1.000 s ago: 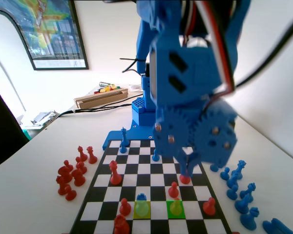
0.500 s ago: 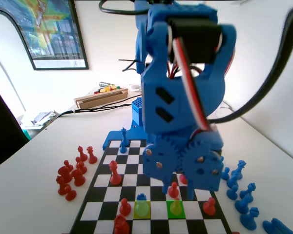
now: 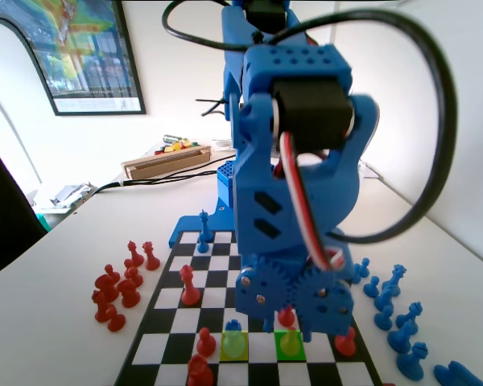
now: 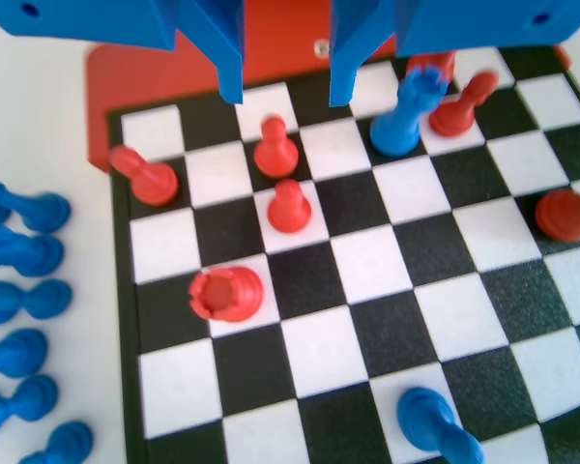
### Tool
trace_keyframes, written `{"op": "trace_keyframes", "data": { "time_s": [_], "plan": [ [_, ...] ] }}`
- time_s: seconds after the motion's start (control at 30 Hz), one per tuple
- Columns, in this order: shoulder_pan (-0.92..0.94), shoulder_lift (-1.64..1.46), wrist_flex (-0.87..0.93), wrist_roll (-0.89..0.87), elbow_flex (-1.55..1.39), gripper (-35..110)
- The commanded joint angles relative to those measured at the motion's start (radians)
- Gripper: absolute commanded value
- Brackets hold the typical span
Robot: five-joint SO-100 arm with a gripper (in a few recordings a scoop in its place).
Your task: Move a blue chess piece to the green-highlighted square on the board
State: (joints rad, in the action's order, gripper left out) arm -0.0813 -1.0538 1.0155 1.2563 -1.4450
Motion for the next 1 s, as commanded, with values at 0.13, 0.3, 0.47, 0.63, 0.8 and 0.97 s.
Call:
{"op": "trace_keyframes", "data": {
  "time_s": [0.13, 0.3, 0.47, 0.63, 0.8, 0.97],
  "plan": [
    [-0.029, -0.005, -0.006, 0.025, 0.006, 15],
    [-0.034, 0.021, -0.012, 0.028, 0.020, 14],
    [-0.035, 0.032, -0.017, 0.031, 0.025, 14],
    [-0.031, 0.046, -0.018, 0.034, 0.031, 13],
    [-0.029, 0.052, -0.018, 0.037, 0.044, 13],
    [-0.026, 0.066, -0.011, 0.032, 0.072, 13]
  ]
}}
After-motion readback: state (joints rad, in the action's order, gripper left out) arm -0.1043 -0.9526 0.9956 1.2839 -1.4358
